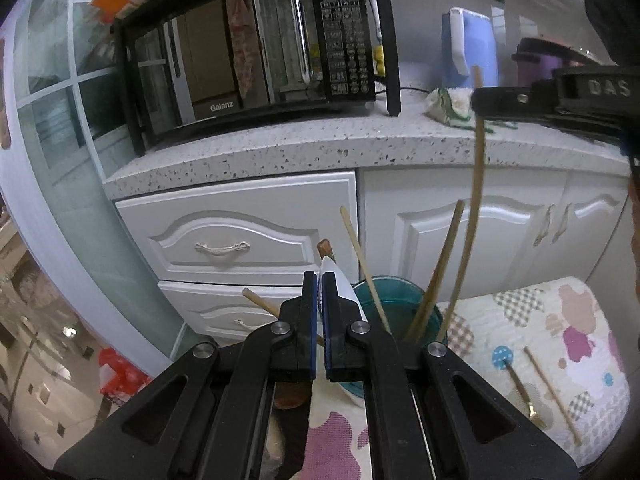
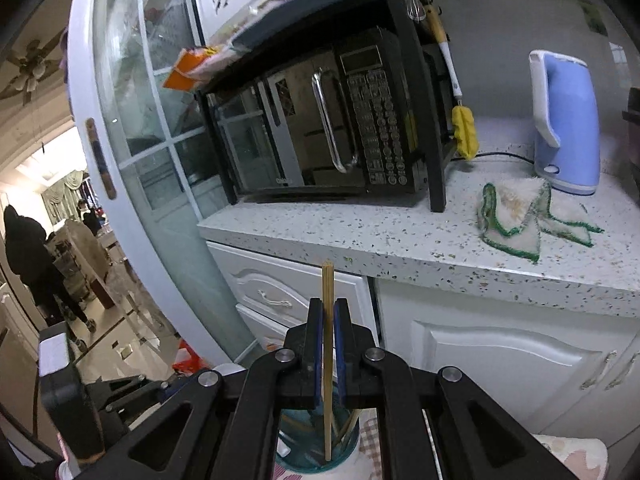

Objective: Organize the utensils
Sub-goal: 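Lift the white spoon and chopstick and carry both tools over the cup, then lower the white spoon and chopstick into the cup and open both tools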

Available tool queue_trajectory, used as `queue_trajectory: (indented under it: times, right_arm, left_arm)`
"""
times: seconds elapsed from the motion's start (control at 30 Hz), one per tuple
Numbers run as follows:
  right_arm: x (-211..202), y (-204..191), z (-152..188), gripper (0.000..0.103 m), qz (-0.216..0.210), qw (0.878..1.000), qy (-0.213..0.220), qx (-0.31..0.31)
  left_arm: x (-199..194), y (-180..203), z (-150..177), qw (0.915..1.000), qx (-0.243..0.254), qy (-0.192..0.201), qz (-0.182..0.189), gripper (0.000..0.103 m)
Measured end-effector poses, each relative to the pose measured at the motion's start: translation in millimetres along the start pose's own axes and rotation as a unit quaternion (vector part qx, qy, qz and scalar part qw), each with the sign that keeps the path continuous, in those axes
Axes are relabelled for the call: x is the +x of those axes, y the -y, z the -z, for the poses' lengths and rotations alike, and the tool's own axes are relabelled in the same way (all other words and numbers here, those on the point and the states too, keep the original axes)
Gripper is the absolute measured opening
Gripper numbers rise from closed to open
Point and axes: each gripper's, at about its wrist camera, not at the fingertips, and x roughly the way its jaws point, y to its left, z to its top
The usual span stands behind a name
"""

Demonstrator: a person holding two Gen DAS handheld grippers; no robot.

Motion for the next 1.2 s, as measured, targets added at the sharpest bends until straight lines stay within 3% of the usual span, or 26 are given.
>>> queue_trajectory:
  times: [0.43,0.9,1.2]
  right_arm:
    - [44,14,32,0.005,0.012,0.999,-0.034,0.004]
    - [50,30,74,0.005,0.003,0.996,-0.083,0.026]
    - [45,38,76,0.006,-0.004,0.994,-0.096,0.043]
  left_arm:
    - [30,18,23,0.9996,0.021,-0.020,-0.008,0.001]
    - [46,34,41,0.9985,0.014,-0.053,0.008,0.001]
    - [51,35,46,0.9976,0.005,-0.068,0.010,0.001]
